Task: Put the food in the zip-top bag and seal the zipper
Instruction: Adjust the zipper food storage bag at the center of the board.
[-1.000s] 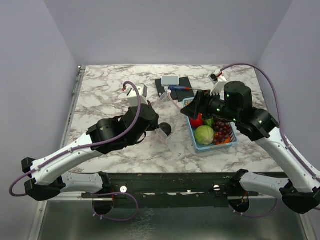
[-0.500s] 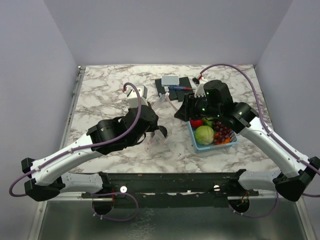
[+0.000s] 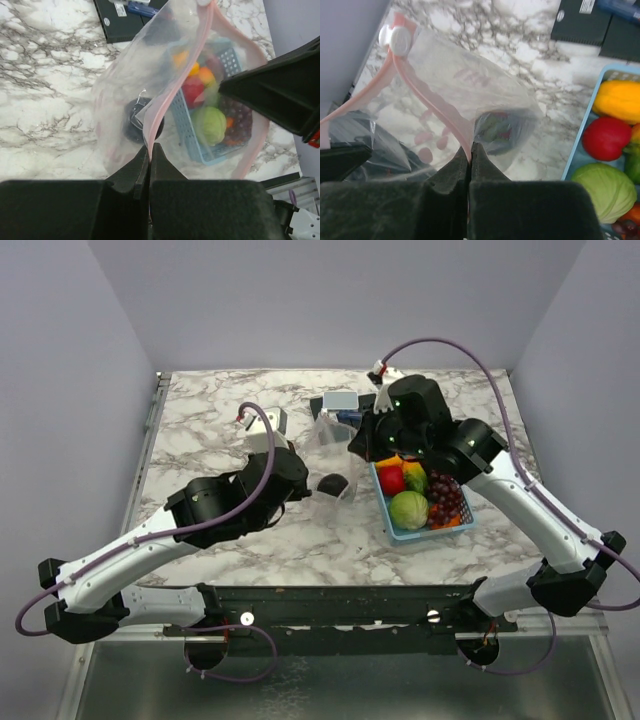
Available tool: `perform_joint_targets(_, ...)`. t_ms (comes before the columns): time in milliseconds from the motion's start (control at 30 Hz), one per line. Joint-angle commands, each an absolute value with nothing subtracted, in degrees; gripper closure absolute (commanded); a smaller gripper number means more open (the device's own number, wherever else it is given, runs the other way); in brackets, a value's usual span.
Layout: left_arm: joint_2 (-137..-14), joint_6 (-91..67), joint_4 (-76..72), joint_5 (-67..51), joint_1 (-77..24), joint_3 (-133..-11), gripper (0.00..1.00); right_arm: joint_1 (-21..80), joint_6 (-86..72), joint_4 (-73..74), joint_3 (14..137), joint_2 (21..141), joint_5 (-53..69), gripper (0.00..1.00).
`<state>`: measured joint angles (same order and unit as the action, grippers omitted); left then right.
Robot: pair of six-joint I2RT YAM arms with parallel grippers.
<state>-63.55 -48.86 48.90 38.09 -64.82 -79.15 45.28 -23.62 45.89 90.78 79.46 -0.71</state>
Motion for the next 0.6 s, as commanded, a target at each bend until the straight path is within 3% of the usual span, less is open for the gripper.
perform_joint_targets(0, -62.9, -46.5, 55.5, 43.4, -64.3, -87.1, 1.00, 45.4, -19.5, 50.4, 100.7, 80.7, -6.2, 0.99)
perform_joint_targets(200, -63.0, -46.5, 58.7, 43.9, -64.2, -90.2, 1.00, 45.4, -19.3, 49.0, 98.5, 81.4, -5.3, 0.99)
perform_joint_targets(367, -61.6, -48.3, 53.1, 42.8, -63.2, -77.4, 1.00, 45.4, -22.1, 40.7, 84.4, 81.4, -0.9, 0.99)
perform_joint_targets(567, -62.9, -49.0, 40.5, 21.6, -51.6, -58.2, 1.00, 45.4, -24.1, 37.4, 75.6, 85.4, 4.9, 0.99)
